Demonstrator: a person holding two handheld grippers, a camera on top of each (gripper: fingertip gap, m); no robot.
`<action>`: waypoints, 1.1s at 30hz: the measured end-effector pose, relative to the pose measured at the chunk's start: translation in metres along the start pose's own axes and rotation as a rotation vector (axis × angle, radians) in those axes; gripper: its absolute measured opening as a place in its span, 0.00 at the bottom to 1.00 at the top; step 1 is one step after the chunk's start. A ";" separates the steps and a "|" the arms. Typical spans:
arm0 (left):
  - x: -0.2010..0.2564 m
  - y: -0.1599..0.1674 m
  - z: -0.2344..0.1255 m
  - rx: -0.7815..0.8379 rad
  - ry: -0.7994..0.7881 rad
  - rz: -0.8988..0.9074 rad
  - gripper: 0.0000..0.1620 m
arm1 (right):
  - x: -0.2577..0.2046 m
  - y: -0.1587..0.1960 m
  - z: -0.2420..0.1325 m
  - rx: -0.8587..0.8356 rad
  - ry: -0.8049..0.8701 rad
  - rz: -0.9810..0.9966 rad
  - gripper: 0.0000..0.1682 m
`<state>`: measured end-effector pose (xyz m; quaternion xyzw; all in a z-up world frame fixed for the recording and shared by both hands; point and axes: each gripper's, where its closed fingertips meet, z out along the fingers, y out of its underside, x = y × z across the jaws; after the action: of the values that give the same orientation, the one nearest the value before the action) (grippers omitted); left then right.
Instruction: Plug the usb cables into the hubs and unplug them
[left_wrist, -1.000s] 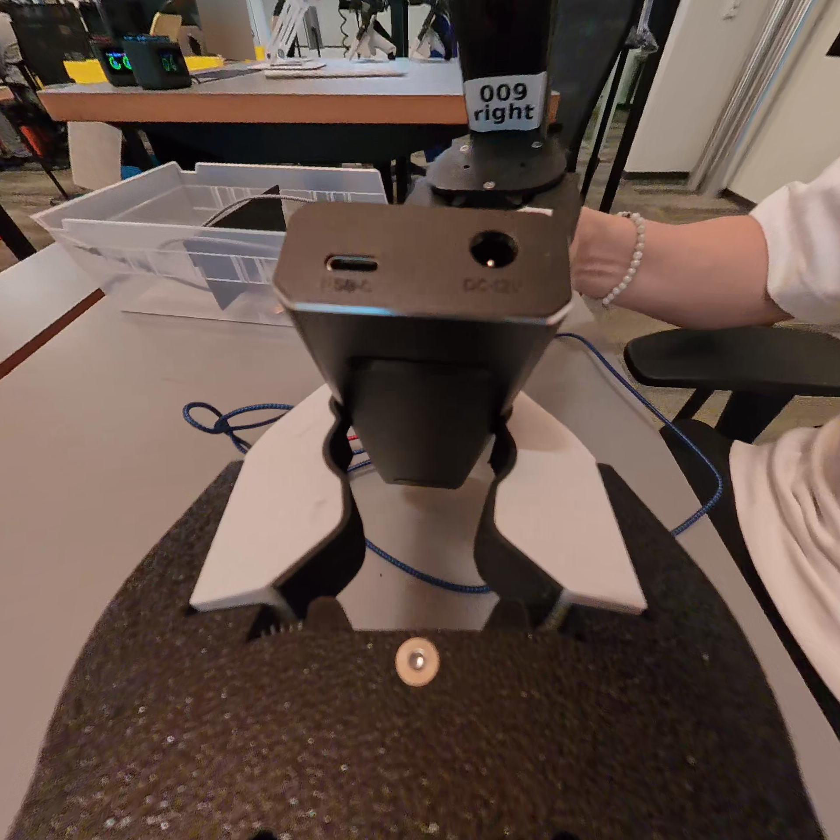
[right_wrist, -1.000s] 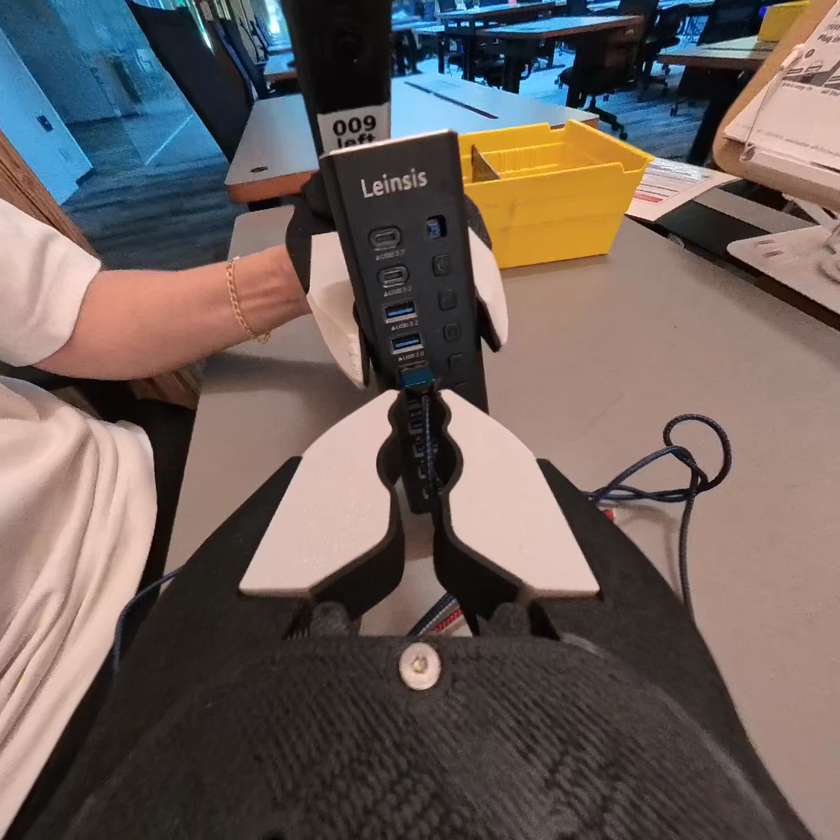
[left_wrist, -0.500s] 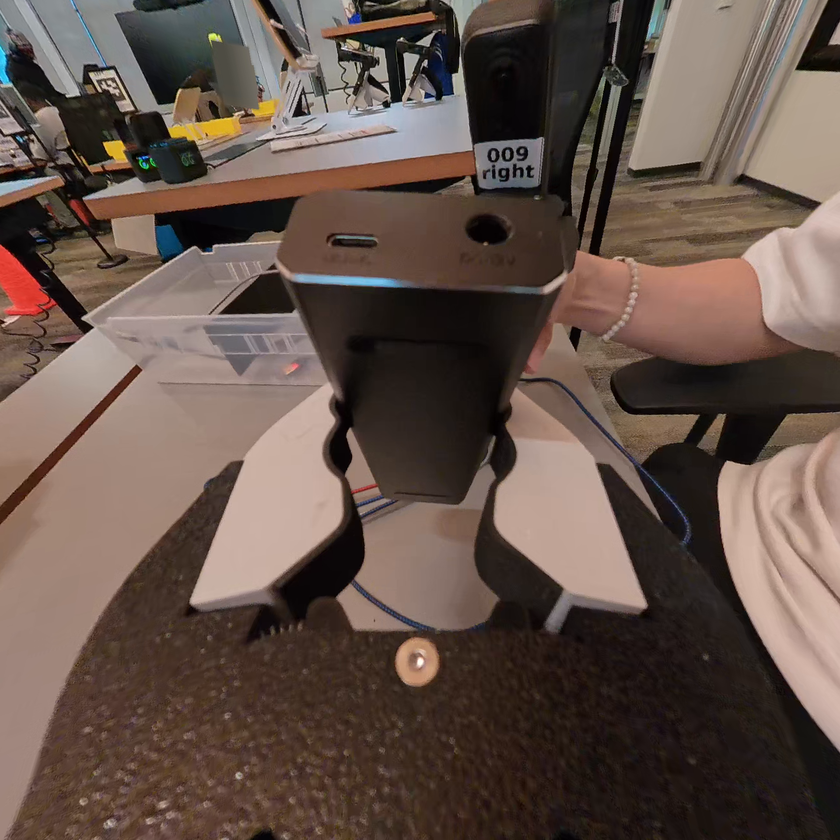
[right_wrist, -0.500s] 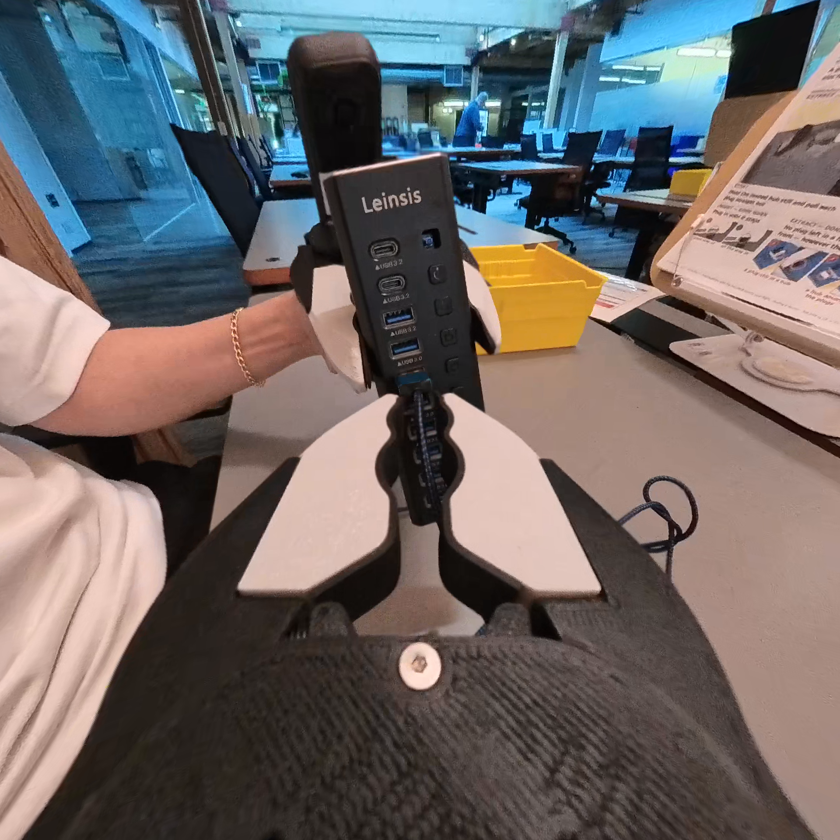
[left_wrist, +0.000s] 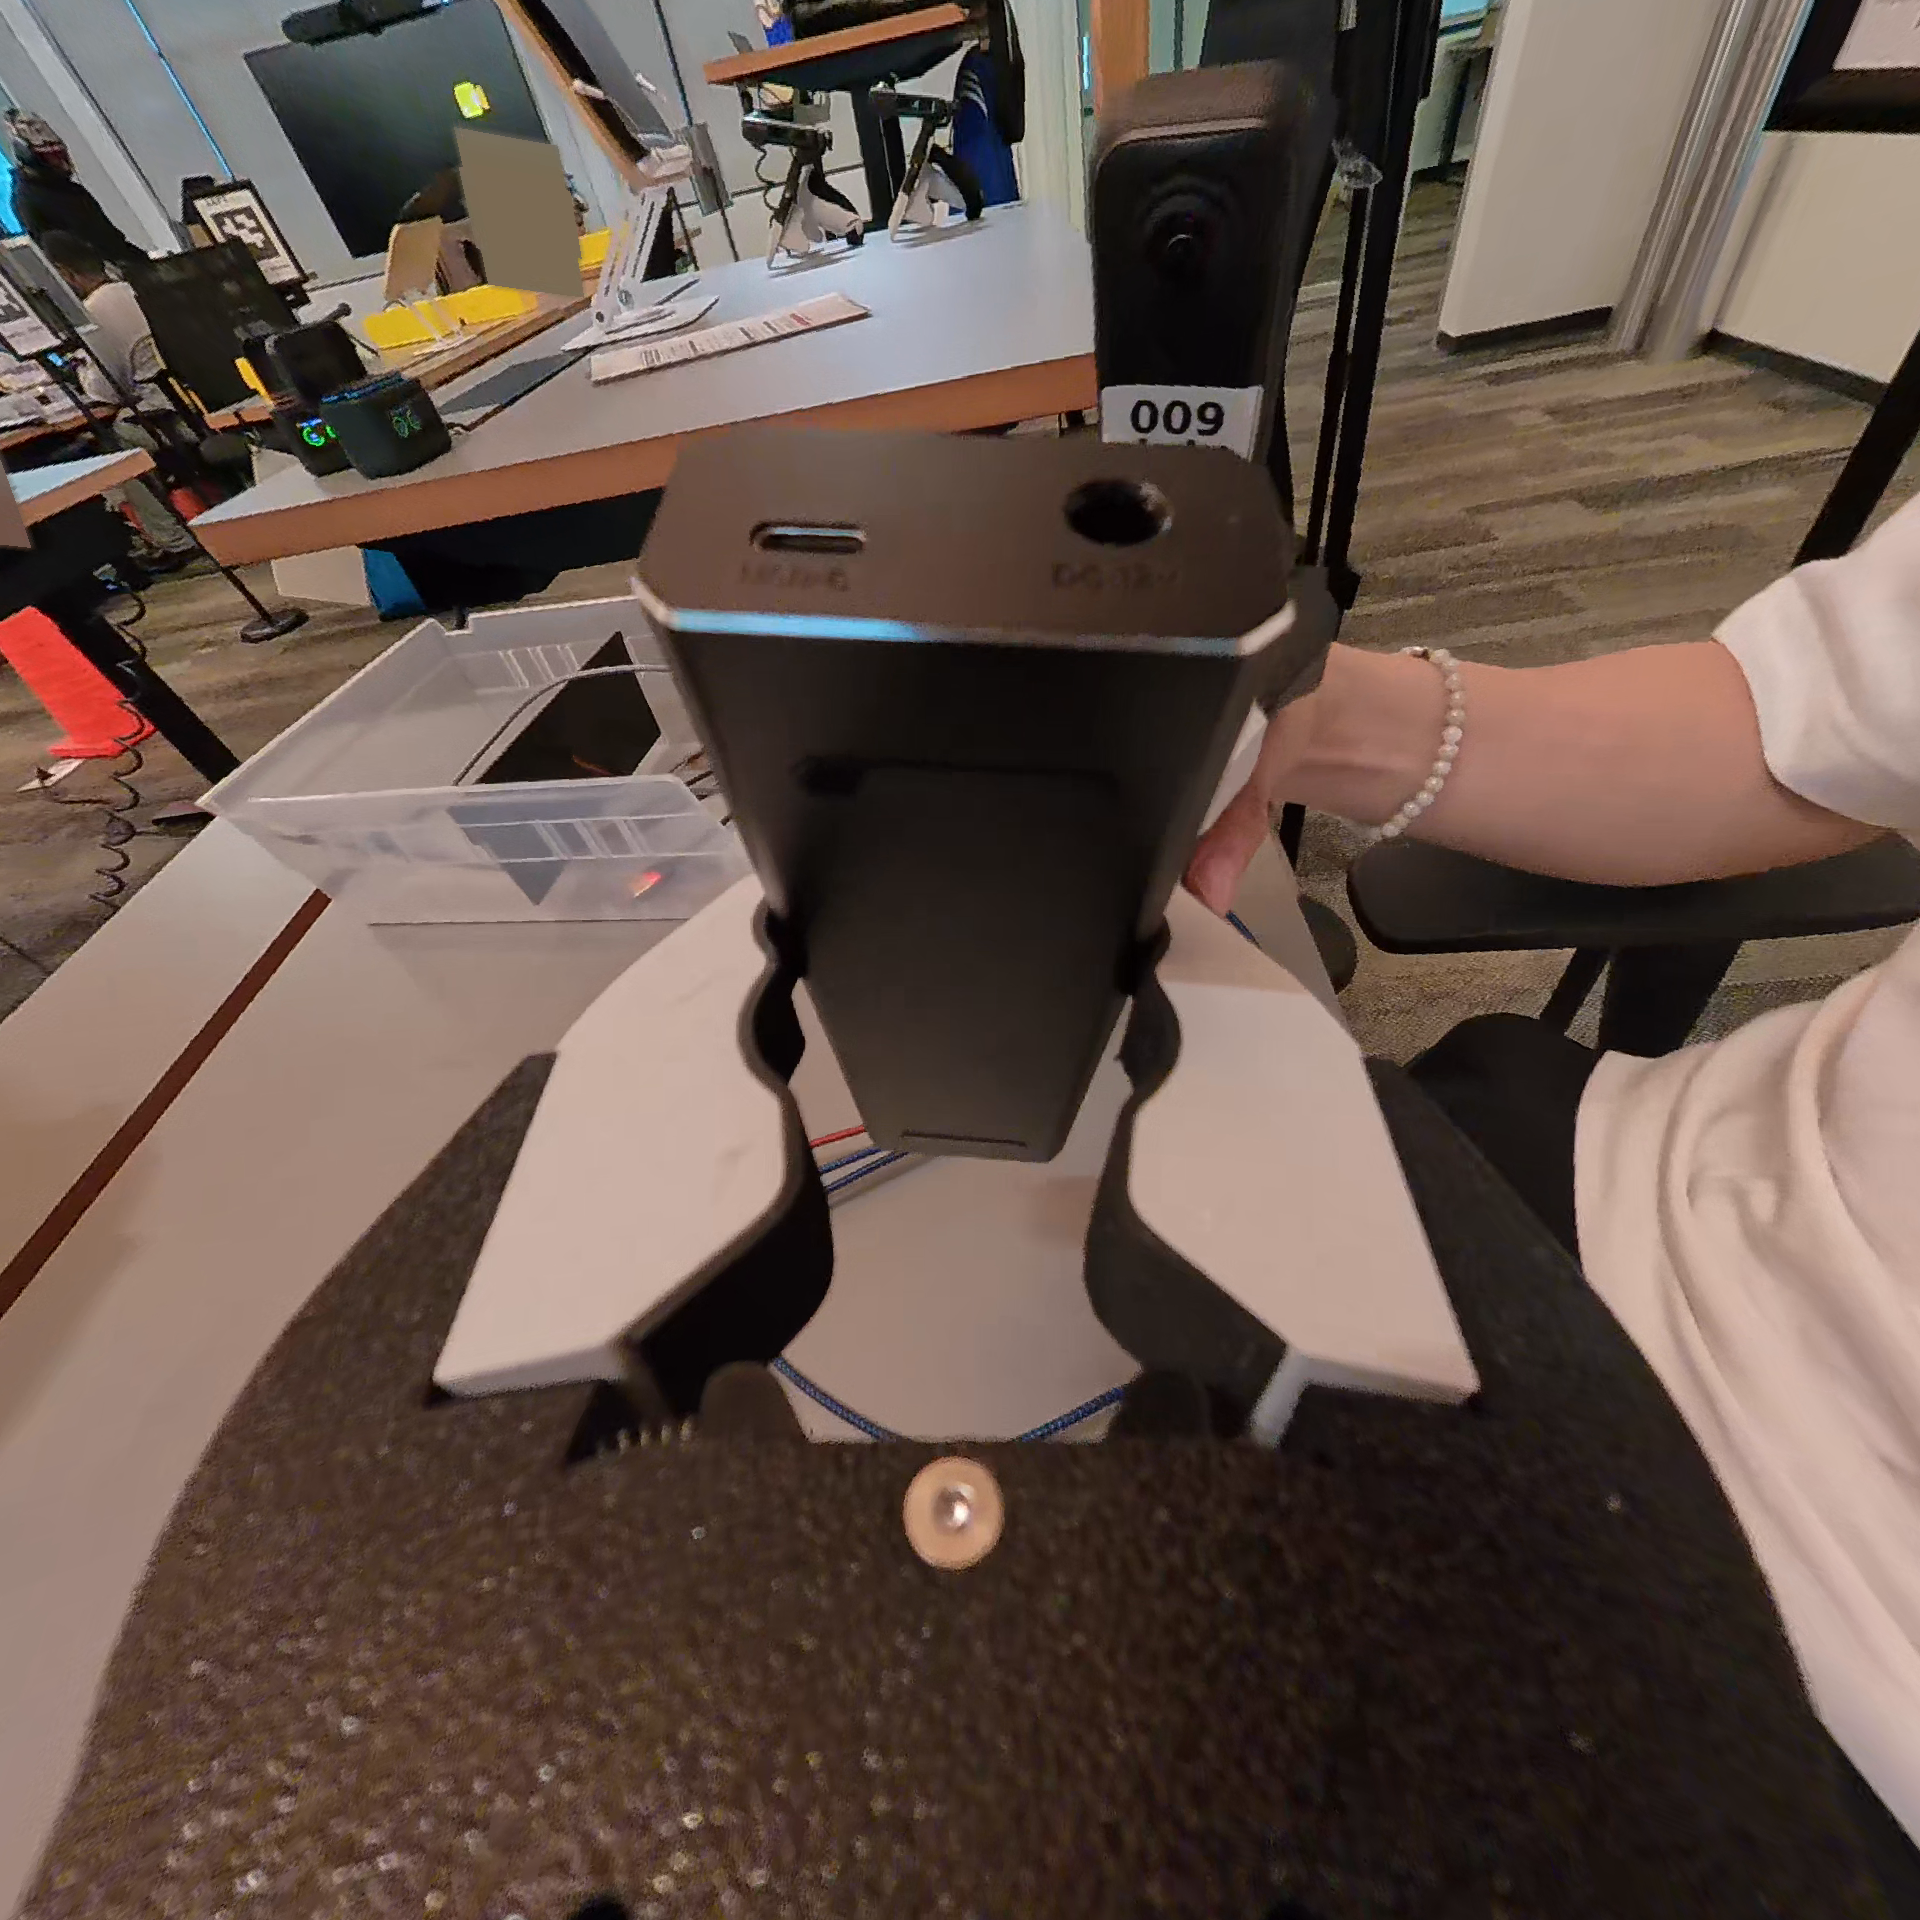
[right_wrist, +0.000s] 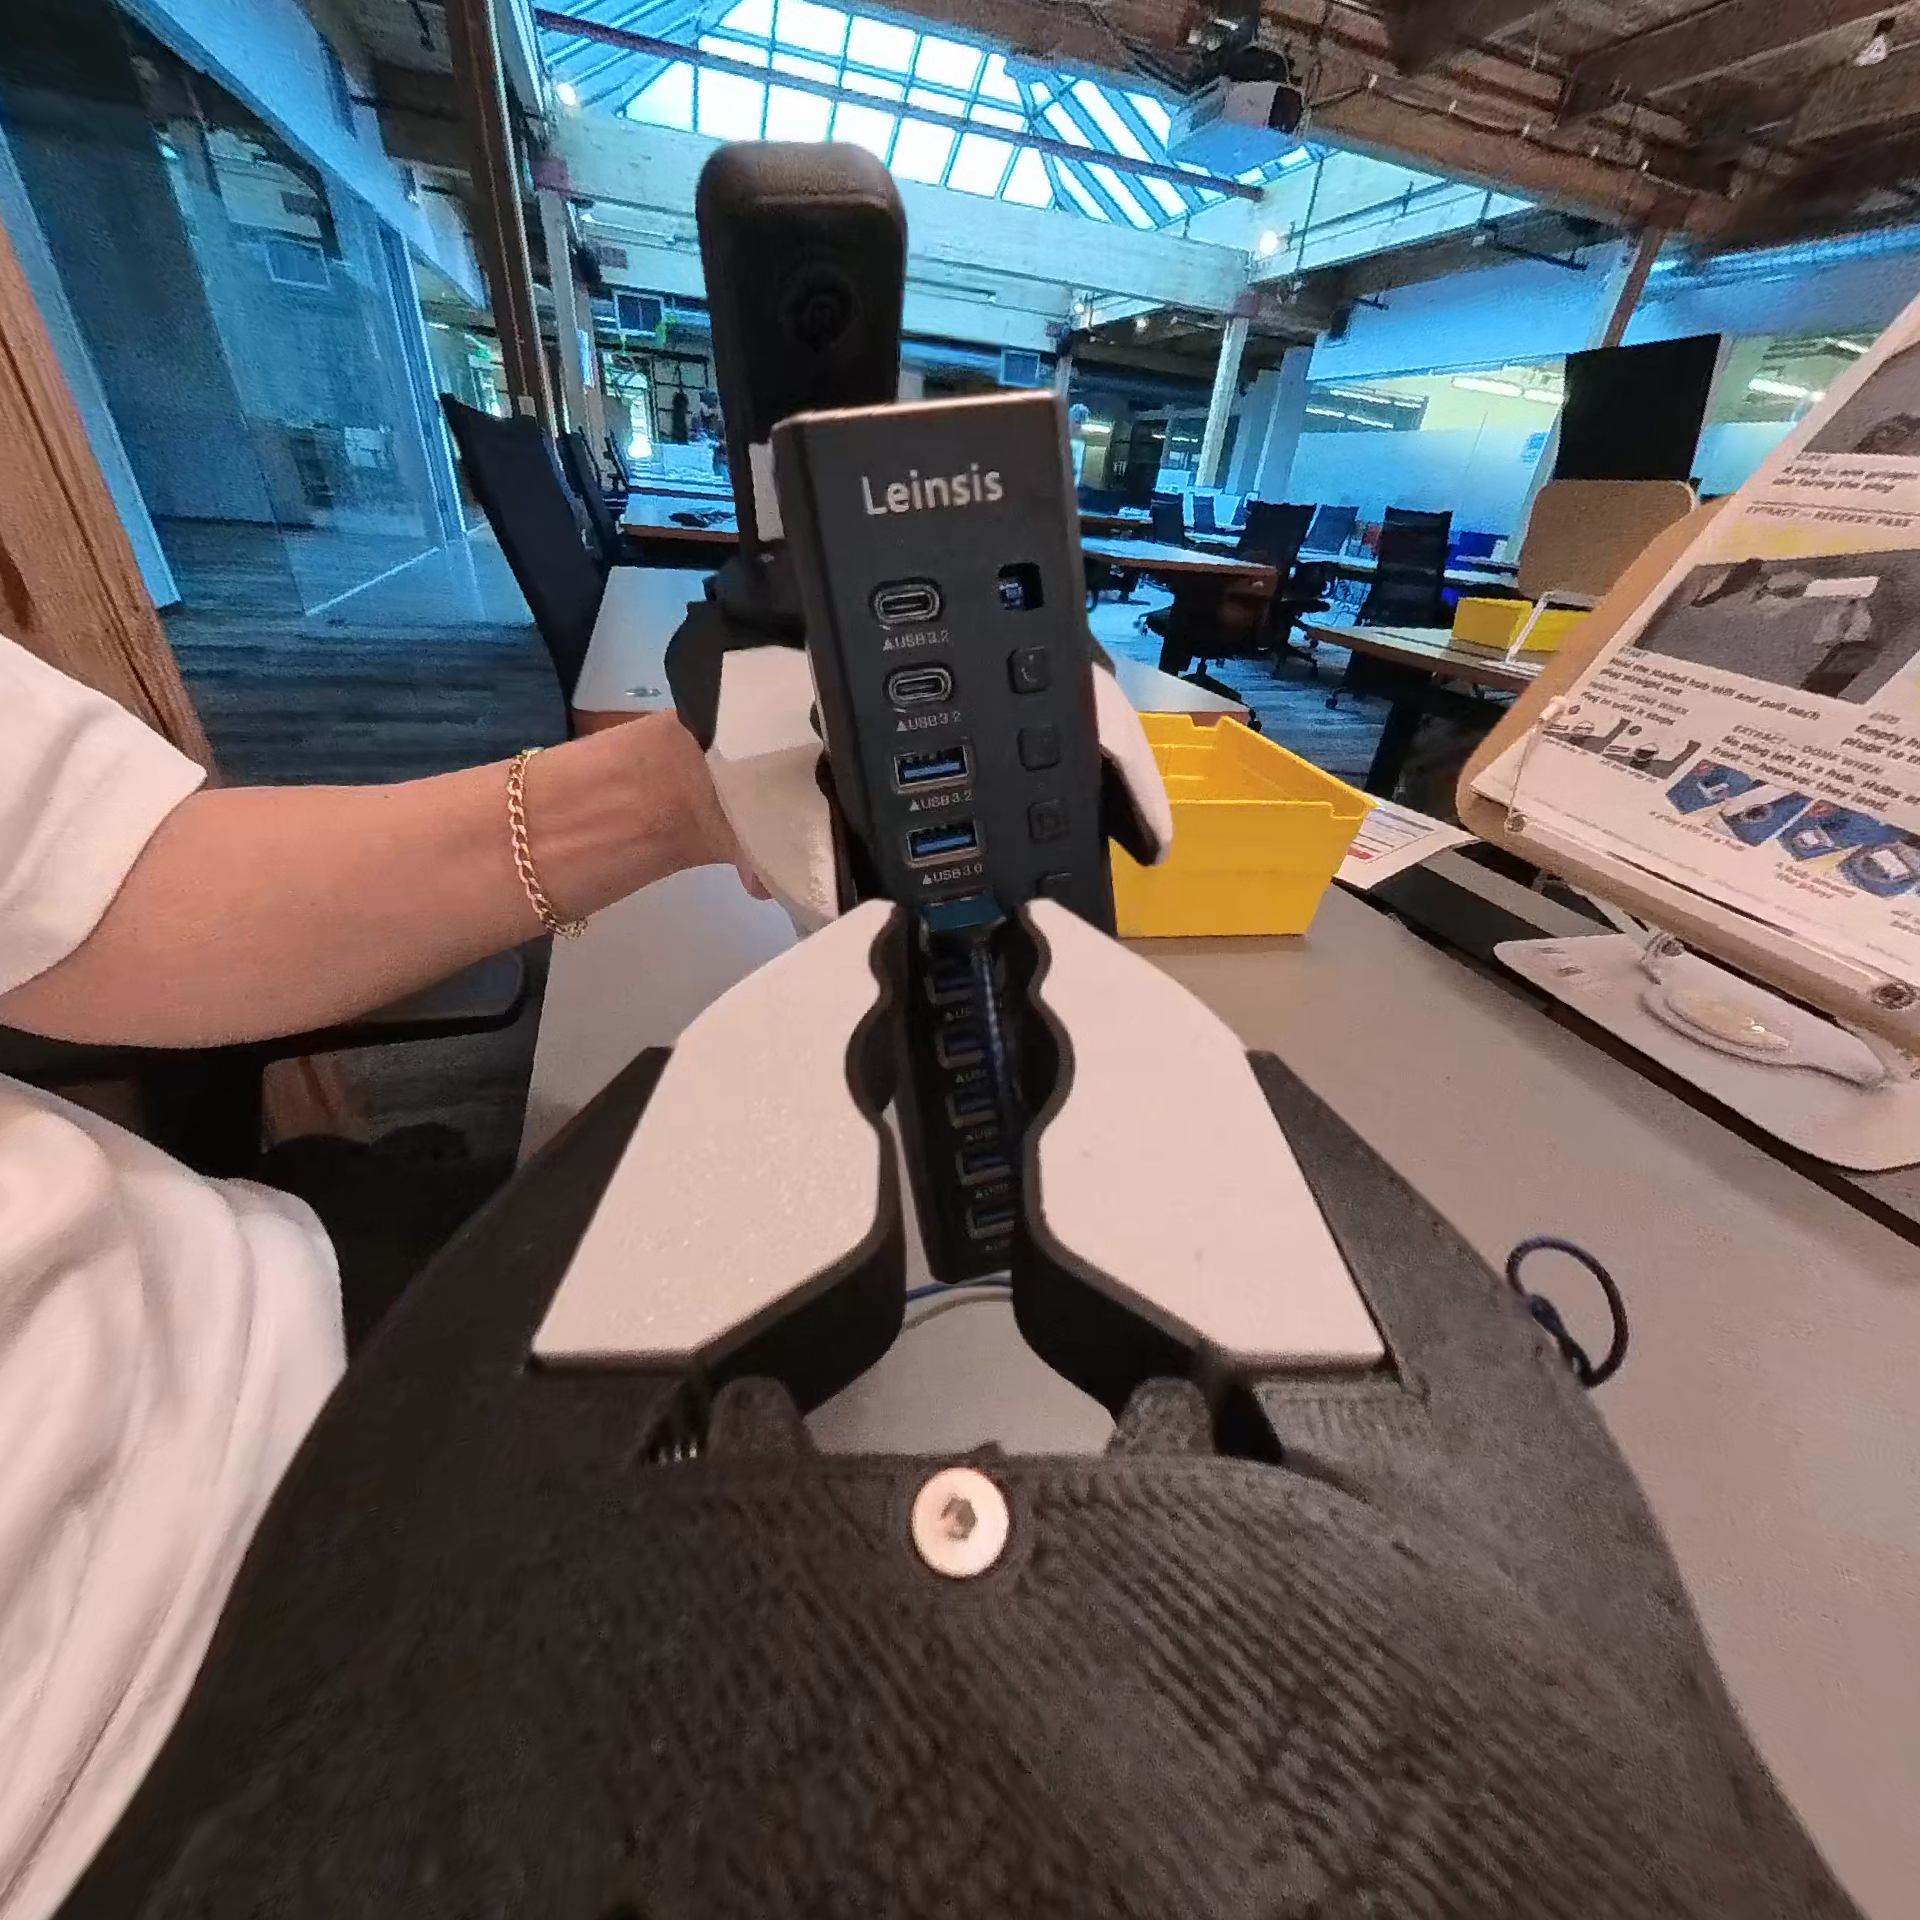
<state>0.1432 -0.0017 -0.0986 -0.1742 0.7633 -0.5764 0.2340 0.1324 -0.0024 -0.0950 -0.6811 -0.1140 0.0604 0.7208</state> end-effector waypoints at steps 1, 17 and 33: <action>0.000 -0.001 -0.001 -0.006 -0.004 0.001 0.37 | 0.001 -0.001 0.001 -0.001 0.007 -0.006 0.11; 0.008 -0.005 -0.002 -0.132 0.010 0.024 0.37 | 0.052 -0.021 -0.041 0.038 0.246 0.050 0.10; -0.029 0.020 -0.065 -0.007 -0.261 -0.161 0.37 | 0.071 0.088 -0.034 -0.323 0.242 0.122 0.11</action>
<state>0.1310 0.0711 -0.0984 -0.3091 0.7121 -0.5630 0.2837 0.2151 -0.0130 -0.1782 -0.7958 0.0065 0.0026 0.6055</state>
